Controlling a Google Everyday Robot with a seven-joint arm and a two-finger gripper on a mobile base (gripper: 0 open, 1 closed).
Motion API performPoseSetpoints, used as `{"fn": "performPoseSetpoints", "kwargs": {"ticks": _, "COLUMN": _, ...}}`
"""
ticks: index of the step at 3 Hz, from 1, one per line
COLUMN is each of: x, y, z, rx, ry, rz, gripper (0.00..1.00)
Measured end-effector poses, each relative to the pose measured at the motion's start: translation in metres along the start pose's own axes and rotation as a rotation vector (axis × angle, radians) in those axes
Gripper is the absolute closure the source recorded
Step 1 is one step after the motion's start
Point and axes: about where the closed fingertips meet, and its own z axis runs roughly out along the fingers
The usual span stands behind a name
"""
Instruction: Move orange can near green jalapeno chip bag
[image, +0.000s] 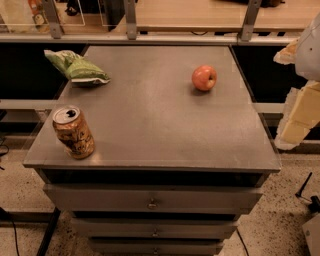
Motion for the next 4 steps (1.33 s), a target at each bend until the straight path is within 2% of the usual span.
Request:
{"fn": "performPoseSetpoints", "kwargs": {"ticks": 1, "x": 0.000, "y": 0.000, "z": 0.000, "rx": 0.000, "ry": 0.000, "rz": 0.000, "gripper": 0.00}}
{"fn": "performPoseSetpoints", "kwargs": {"ticks": 2, "x": -0.006, "y": 0.003, "z": 0.001, "rx": -0.033, "ry": -0.070, "rz": 0.009, "gripper": 0.00}}
{"fn": "performPoseSetpoints", "kwargs": {"ticks": 3, "x": -0.019, "y": 0.004, "z": 0.007, "rx": -0.121, "ry": -0.249, "rz": 0.049, "gripper": 0.00}}
{"fn": "performPoseSetpoints", "kwargs": {"ticks": 4, "x": -0.064, "y": 0.013, "z": 0.002, "rx": -0.174, "ry": -0.466, "rz": 0.073, "gripper": 0.00}}
